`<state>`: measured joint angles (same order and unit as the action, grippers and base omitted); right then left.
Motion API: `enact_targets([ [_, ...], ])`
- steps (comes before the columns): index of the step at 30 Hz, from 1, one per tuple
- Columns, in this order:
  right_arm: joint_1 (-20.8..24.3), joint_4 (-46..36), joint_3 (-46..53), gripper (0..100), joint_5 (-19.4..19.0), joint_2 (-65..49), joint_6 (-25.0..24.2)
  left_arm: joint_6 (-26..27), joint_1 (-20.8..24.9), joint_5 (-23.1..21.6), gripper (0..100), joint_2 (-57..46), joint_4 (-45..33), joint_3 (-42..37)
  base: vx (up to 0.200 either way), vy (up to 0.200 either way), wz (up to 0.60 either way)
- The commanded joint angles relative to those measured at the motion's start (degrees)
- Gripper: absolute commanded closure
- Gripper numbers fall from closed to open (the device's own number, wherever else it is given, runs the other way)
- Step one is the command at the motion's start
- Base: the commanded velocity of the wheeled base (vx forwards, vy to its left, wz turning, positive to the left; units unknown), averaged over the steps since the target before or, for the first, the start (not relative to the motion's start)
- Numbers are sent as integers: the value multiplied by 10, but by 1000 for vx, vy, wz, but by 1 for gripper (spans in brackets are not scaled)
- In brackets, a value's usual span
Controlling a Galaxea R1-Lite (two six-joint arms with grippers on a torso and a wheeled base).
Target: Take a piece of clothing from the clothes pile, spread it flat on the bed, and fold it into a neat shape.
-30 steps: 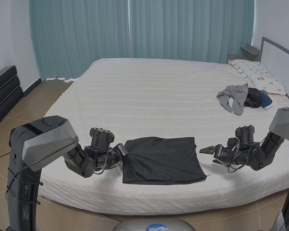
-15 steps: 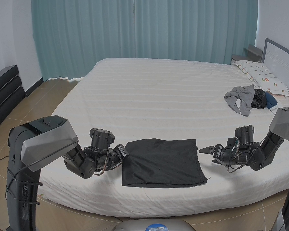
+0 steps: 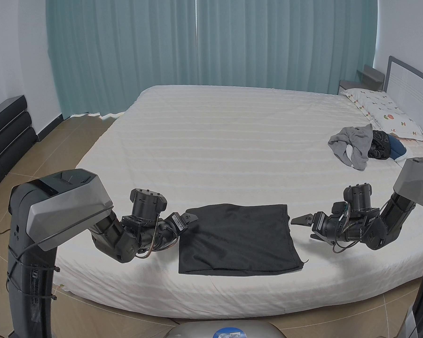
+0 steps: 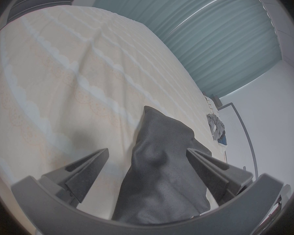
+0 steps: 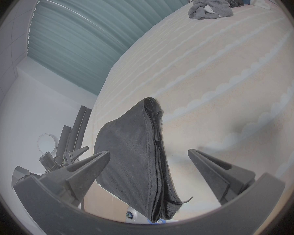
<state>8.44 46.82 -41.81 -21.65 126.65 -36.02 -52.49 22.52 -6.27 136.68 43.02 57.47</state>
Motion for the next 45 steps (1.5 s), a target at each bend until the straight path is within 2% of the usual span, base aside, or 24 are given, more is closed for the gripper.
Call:
enact_targets([
  [1, 4, 0, -2, 0, -1, 3, 0, -10, -1, -1, 0, -15, 0, -6, 0, 0, 0],
  [4, 18, 1, -2, 0, 1, 2, -1, -40, -10, -5, 0, -41, 0, -22, 0, 0, 0],
  [10, 28, 8, -29, 0, 21, 3, -3, -43, -22, 3, 0, -99, 3, -73, 0, 0, 0],
  [12, 32, 5, -41, 0, 39, 4, -11, -43, -29, 2, 0, -134, 0, -93, 0, 0, 0],
  [14, 40, 12, -36, 0, 75, 3, -11, -38, -34, 6, 0, -158, 1, -111, 0, 0, 0],
  [15, 40, 12, -36, 0, 75, 3, -11, -38, -34, 6, 0, -158, 1, -111, 0, 0, 0],
  [16, 43, 27, -35, 0, 121, -7, -12, -35, -46, 28, 0, -189, 5, -128, 0, 0, 0],
  [18, 43, 46, -25, 0, 144, -27, -12, -28, -54, 49, 0, -225, 3, -134, 0, 0, 0],
  [21, 43, 62, -2, 0, 162, -68, -5, -18, -60, 57, 0, -287, 0, -156, 0, 0, 0],
  [24, 41, 60, 35, 0, 186, -150, 2, 13, -66, 61, 0, -367, 0, -191, 0, 0, 0],
  [27, 38, 58, 60, 0, 189, -206, 17, 35, -70, 69, 0, -417, 0, -211, 0, 0, 0],
  [28, 33, 57, 89, 0, 190, -267, 43, 60, -72, 88, 0, -468, 0, -231, 0, 0, 0],
  [31, 26, 55, 130, 0, 190, -340, 74, 93, -72, 114, 0, -528, 0, -260, 0, 0, 0],
  [34, 15, 49, 193, 0, 191, -439, 125, 147, -72, 154, 0, -619, 0, -307, 0, 0, 0],
  [37, 3, 48, 236, 0, 191, -512, 150, 191, -72, 187, 0, -687, -2, -341, 0, 0, 0],
  [39, -5, 46, 268, 0, 191, -565, 169, 238, -72, 216, 0, -744, -8, -365, 0, 0, 0],
  [42, -21, 18, 306, 0, 191, -649, 201, 311, -73, 250, 0, -837, -36, -394, 0, 0, 0],
  [43, -21, 18, 306, 0, 191, -649, 201, 311, -73, 250, 0, -837, -36, -394, 0, 0, 0],
  [44, -27, -20, 319, 0, 191, -707, 218, 350, -73, 266, 0, -901, -72, -399, 0, 0, 0],
  [45, -29, -45, 320, 0, 191, -735, 224, 367, -73, 274, 0, -934, -97, -398, 0, 0, 0],
])
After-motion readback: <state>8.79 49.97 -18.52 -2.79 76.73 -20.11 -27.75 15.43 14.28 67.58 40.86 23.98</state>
